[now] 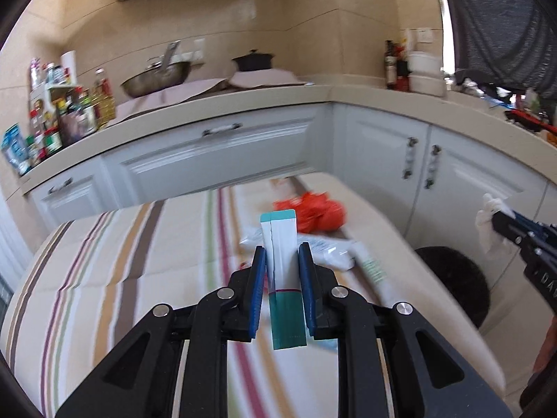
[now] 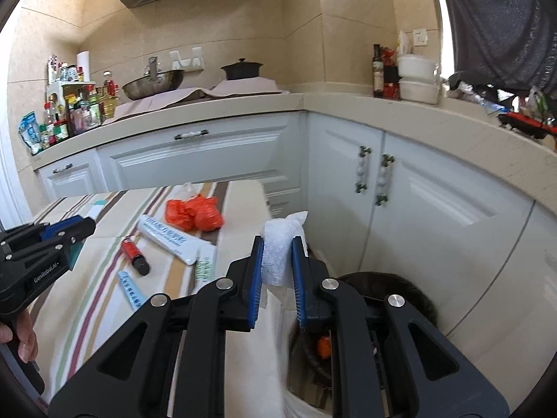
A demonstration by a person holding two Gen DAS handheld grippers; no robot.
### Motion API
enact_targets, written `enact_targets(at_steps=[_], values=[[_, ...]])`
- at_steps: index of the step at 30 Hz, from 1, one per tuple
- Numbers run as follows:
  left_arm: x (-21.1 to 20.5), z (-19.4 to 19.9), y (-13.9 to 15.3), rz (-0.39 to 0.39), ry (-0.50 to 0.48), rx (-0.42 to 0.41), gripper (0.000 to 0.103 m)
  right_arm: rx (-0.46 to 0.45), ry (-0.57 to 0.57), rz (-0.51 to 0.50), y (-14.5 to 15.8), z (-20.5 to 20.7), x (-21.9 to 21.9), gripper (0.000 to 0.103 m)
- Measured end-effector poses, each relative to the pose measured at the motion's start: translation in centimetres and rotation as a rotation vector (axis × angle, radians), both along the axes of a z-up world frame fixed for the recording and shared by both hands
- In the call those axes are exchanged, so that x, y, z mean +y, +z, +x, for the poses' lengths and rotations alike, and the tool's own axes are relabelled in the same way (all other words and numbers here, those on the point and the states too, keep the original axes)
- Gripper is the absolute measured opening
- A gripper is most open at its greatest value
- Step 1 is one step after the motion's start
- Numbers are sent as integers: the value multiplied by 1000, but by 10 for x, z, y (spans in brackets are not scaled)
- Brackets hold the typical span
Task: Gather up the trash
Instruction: 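Carry the tissue and tube over the bin and open both tools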
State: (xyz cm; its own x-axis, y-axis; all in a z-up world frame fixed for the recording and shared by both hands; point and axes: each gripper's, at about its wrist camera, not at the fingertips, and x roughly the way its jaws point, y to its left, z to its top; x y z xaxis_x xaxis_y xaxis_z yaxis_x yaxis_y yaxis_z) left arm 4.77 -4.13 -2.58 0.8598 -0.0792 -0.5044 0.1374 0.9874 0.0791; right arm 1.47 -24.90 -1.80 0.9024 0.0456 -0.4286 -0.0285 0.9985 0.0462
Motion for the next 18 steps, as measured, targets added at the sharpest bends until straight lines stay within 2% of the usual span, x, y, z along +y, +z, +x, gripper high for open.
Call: enact_targets(at_steps=[10, 13, 18], values=[[-68, 13, 13, -21, -138, -45, 20, -26, -132, -20, 4, -5, -53, 16], [-91, 15, 12, -5, -171, -64, 20, -33, -174, -23, 2, -6, -73, 16], [-123, 22, 5, 7, -216, -51, 21, -33, -216, -27, -5, -7, -98, 16]])
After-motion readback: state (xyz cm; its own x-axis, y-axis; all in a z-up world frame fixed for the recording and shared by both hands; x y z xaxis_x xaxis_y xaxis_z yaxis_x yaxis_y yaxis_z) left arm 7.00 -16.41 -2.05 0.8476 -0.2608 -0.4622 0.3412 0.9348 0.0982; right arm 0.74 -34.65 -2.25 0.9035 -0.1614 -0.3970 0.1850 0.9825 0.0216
